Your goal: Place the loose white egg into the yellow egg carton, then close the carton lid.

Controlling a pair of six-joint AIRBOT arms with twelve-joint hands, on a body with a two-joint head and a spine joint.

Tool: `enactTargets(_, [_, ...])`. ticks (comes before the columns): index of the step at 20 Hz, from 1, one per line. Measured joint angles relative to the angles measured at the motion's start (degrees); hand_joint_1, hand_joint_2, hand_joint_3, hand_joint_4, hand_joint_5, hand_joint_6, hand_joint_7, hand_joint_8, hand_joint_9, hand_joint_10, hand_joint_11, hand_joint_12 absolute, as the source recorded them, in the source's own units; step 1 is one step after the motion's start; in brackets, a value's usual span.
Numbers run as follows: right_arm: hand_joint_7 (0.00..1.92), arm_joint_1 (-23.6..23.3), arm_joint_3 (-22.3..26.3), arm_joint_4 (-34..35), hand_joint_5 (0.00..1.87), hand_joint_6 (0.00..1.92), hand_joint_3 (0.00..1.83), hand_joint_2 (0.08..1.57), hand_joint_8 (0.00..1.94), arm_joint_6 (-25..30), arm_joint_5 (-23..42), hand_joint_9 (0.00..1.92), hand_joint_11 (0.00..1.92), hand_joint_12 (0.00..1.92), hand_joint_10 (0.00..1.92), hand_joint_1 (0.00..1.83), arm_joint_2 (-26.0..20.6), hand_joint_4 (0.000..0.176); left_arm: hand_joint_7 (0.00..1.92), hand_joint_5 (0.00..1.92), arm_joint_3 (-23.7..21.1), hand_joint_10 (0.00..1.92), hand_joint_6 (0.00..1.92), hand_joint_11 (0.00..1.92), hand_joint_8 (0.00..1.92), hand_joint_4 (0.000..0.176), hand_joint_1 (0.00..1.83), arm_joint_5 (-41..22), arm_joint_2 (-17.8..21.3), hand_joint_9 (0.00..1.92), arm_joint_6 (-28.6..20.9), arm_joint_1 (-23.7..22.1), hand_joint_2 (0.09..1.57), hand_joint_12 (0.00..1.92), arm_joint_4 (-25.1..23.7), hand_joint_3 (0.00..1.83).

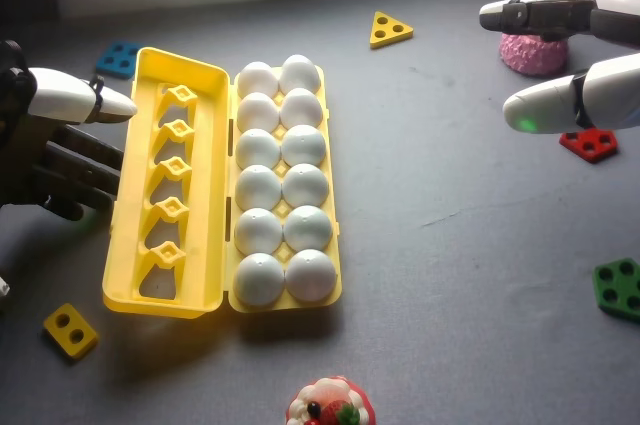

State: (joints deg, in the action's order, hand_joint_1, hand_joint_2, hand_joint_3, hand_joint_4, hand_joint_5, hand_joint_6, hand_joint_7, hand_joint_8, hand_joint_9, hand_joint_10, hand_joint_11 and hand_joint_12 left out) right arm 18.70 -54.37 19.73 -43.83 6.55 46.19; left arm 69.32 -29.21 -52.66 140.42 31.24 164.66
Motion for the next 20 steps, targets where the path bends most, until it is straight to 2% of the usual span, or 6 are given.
enactTargets(5, [0.16,0.0,0.0,0.0,0.18,0.01,0.00,1.12,0.00,0.0,0.0,0.14,0.00,0.59,0.02,0.57,0.0,0.000,0.61,0.54,-0.1,0.47,0.01,0.00,0.00,0.000,0.03,-0.3,0.0,0.37,-0.2,-1.2,1.39,1.44,0.3,0.00])
enactTargets(11, [0.17,0.0,0.0,0.0,0.17,0.00,0.00,1.14,0.00,0.0,0.0,0.15,0.00,0.40,0.02,0.53,0.0,0.000,0.59,0.53,-0.1,0.48,0.00,0.00,0.00,0.000,0.03,-0.4,0.0,0.35,0.3,-4.9,1.39,1.45,0.6,0.00])
enactTargets(12, [0.17,0.0,0.0,0.0,0.17,0.00,0.00,1.14,0.00,0.0,0.0,0.15,0.00,0.40,0.02,0.53,0.0,0.000,0.59,0.53,-0.1,0.48,0.00,0.00,0.00,0.000,0.03,-0.6,0.0,0.35,0.7,-5.6,1.39,1.45,0.6,0.00])
enactTargets(13, [0.19,0.0,0.0,0.0,0.19,0.01,0.00,1.13,0.00,0.0,0.0,0.17,0.00,0.57,0.03,0.54,0.0,0.000,0.60,0.53,-0.1,0.49,0.00,0.00,0.01,0.000,0.02,-1.0,0.0,0.36,1.6,-6.9,1.39,1.44,0.6,0.00])
enactTargets(17, [0.19,0.0,0.0,0.0,0.20,0.01,0.00,1.13,0.00,0.0,0.0,0.16,0.00,0.45,0.02,0.55,0.0,0.000,0.61,0.54,-0.1,0.49,0.01,0.00,0.01,0.000,0.02,-1.2,0.0,0.37,2.0,-9.7,1.39,1.46,0.2,0.00])
enactTargets(20, [0.18,0.0,0.0,0.0,0.20,0.01,0.00,1.13,0.00,0.0,0.0,0.17,0.00,0.59,0.02,0.55,0.0,0.000,0.62,0.54,-1.1,0.49,0.01,0.00,0.01,0.000,0.03,-1.8,0.0,0.37,2.6,-12.0,1.38,1.44,-0.3,0.00])
